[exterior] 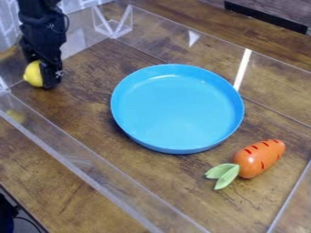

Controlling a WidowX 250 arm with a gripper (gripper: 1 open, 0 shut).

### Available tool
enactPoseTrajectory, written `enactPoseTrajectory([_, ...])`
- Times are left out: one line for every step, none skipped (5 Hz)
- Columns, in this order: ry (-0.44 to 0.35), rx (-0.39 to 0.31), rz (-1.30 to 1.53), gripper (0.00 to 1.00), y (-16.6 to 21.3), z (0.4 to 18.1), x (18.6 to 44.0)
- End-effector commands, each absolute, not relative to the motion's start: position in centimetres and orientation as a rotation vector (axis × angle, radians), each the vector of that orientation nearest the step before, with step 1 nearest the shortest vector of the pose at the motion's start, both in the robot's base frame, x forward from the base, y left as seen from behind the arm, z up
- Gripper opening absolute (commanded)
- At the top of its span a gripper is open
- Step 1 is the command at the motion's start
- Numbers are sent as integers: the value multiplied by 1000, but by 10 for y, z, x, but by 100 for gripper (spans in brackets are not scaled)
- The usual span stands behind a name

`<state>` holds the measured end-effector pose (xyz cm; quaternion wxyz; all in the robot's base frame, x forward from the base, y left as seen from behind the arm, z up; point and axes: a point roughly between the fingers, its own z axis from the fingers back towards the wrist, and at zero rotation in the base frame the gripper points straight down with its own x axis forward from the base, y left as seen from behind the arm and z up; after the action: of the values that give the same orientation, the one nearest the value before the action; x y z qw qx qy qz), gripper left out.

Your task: Put the lemon on the blue tray

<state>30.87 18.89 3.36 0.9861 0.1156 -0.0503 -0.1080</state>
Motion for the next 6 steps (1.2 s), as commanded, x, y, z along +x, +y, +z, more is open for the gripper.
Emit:
enactPoseTrajectory([-170,281,-222,0,189,63,325])
enactPoseTrajectory([-176,291,-222,0,187,68,329])
enactPoseTrajectory([-189,311,-219,0,185,81,334])
enactPoseTrajectory([-204,327,-240,0,166,104,338])
enactPoseTrajectory([-228,338,-258,0,140,130,345])
enactPoseTrajectory([-245,327,-287,0,113,136,350])
